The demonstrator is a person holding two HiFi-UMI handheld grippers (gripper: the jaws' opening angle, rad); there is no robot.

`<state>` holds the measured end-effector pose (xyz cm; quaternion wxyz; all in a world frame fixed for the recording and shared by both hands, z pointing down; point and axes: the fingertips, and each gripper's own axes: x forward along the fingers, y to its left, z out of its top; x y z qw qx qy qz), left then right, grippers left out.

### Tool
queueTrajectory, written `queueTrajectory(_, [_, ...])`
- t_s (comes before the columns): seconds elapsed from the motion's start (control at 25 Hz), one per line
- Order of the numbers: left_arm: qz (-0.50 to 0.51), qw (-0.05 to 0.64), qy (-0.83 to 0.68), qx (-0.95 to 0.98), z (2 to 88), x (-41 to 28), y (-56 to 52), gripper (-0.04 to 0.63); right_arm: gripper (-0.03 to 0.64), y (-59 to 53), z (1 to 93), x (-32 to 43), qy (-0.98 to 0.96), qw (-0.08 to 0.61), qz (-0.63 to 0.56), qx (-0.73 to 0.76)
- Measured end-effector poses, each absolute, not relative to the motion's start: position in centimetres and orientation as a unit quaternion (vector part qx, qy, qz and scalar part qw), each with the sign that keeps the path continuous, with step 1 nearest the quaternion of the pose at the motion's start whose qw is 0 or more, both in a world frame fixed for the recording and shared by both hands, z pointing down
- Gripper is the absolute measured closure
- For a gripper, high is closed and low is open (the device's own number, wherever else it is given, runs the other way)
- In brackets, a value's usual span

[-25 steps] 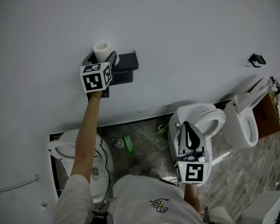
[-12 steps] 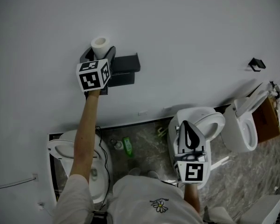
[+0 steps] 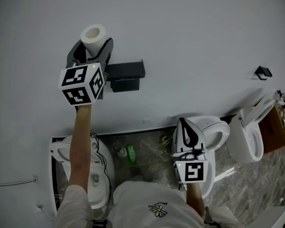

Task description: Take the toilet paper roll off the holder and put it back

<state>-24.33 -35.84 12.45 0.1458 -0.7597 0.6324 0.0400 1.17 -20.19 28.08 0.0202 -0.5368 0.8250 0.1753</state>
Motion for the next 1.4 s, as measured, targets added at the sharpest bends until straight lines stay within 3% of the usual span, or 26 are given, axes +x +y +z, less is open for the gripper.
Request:
queueTrajectory(0.28, [0.067,0.214,0.628,-0.745,9.1,-22.8,-28.2,0.262,0.607,-21.2,26.6,-0.6,0.841,0.045,0.195,-0.503])
queueTrajectory(0.64, [0.106,0.288,0.644,-0.701,11.4,-21.2,-19.0,0.262,0.607,-21.0,24.4,-2.8,0.855,0.081,0.211,-0.467])
queueTrajectory(1.4, [0.118,0.219,0.689,-0.681,21.0,-19.1,-12.0,0.262,0.607,-18.4,25.9,-3.6,0.875,0.095,0.177,-0.44])
